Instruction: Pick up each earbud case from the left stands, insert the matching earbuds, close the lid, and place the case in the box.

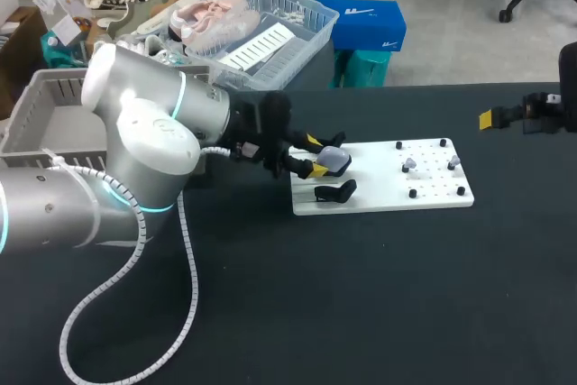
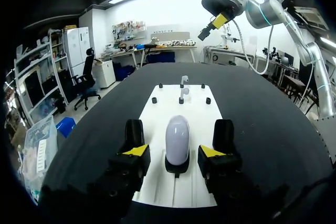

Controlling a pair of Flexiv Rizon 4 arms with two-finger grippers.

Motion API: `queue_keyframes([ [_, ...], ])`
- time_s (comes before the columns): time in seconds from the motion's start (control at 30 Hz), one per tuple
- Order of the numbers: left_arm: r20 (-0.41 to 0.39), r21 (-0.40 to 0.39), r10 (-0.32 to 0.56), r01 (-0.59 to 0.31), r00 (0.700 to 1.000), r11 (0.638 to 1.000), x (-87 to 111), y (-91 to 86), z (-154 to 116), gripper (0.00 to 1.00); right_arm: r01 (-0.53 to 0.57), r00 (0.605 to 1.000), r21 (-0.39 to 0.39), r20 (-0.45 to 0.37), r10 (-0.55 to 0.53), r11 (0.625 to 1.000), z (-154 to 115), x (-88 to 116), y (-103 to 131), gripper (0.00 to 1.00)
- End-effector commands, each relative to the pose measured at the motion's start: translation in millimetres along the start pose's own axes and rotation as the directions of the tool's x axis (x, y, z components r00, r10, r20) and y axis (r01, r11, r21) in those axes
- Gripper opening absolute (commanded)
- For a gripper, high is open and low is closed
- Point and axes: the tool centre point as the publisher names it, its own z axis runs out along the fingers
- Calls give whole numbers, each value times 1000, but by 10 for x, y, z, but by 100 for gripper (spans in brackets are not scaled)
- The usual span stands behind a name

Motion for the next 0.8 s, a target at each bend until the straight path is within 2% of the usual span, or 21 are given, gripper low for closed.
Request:
queue_keyframes([
  [0.03, -10, 1, -2, 2, 1000, 1000, 4, 30, 23, 56, 1, 1000, -4, 0, -1, 1000, 4, -1, -11, 100],
  [0.1, -13, 1, -4, 4, 1000, 1000, 6, 33, 25, 50, 1, 1000, -4, 0, -1, 1000, 4, -1, -11, 100],
  [0.53, -22, 21, -48, 48, 999, 999, -30, 12, 37, 50, 1, 1000, -4, 0, -1, 1000, 4, -1, -11, 100],
  [0.8, -28, 22, -60, 61, 998, 998, -27, 19, 53, 42, 1, 1000, -4, 0, -1, 1000, 4, -1, -11, 100],
])
